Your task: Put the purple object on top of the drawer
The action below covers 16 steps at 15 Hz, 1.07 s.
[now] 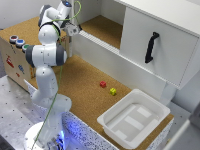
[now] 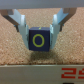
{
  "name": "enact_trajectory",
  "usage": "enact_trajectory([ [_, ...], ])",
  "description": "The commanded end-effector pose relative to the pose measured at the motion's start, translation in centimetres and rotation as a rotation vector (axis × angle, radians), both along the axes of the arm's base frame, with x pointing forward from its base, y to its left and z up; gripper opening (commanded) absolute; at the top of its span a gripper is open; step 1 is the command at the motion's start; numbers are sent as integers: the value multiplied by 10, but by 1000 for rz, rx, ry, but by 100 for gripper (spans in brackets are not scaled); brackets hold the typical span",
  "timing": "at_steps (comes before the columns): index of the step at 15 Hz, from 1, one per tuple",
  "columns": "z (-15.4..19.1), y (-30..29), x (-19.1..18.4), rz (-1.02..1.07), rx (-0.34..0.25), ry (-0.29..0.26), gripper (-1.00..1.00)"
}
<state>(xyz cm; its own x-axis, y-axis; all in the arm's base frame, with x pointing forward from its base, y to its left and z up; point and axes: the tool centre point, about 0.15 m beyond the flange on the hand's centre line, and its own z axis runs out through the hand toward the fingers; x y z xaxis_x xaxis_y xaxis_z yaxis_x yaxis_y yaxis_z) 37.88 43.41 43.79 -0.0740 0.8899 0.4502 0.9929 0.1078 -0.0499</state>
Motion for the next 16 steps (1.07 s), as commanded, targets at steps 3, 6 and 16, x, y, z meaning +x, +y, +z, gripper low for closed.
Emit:
enact_trajectory([
  [3,-11,22,22,131,25,114,-100],
  [6,-1,21,23,113,37,115,100],
  [16,40,11,17,14,-104,41,100],
])
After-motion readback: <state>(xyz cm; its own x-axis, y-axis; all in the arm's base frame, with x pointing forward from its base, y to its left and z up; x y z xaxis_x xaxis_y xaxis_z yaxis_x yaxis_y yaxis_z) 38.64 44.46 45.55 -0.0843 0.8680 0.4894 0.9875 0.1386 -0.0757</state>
